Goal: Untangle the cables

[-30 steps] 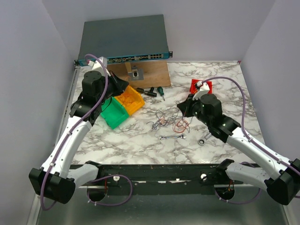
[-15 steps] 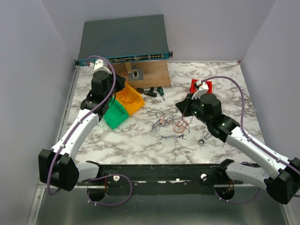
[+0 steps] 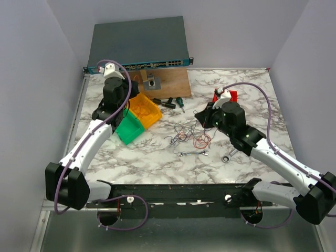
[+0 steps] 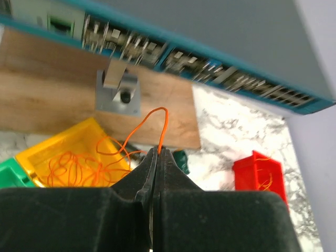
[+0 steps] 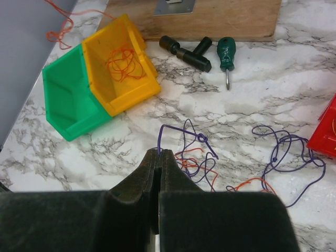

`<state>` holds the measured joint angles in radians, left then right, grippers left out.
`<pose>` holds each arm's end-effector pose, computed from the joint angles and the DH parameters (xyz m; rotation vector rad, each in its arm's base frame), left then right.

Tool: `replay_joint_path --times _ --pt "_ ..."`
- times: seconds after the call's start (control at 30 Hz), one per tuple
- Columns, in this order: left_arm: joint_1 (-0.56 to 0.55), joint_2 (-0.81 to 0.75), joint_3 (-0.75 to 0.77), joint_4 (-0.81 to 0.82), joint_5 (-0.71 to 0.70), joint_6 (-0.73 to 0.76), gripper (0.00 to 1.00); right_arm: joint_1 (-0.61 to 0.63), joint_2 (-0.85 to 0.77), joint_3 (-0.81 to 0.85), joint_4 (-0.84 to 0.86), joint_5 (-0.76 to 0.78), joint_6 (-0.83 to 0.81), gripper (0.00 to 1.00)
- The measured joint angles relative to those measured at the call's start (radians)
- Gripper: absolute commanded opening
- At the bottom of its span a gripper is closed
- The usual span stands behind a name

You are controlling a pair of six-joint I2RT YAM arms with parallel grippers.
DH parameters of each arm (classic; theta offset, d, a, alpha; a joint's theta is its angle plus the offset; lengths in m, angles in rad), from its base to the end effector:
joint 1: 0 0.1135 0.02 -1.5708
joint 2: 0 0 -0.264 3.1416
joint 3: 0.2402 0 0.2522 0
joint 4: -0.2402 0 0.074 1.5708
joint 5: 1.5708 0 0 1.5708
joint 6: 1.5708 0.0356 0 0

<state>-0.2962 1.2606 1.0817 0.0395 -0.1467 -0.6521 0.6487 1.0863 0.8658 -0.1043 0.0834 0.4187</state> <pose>0.2878 -0.0824 0.3652 -0.4173 1.6923 -0.5768 0.2034 0.1505 0.3171 -0.1653 1.9400 0.6414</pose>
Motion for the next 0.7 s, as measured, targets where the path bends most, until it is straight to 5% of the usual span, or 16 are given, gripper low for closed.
replay_joint_path --times 0.5,0.53,0.63,0.7 --pt "0.0 0.267 -0.049 -0.103 -0.042 -0.15 0.0 0.0 -0.009 0.0 0.002 -0.011 0.003 0.01" --pt "0.001 0.291 -0.027 -0.112 -0.042 -0.155 0.07 0.0 -0.009 0.0 0.003 -0.011 0.003 0.01" --pt "0.001 0.349 0.017 -0.118 -0.042 -0.177 0.59 0.0 -0.009 0.0 0.002 -0.011 0.003 0.01" --pt "0.002 0.367 0.014 -0.124 -0.044 -0.204 0.66 0.0 -0.01 0.0 0.0 -0.011 0.003 0.01"
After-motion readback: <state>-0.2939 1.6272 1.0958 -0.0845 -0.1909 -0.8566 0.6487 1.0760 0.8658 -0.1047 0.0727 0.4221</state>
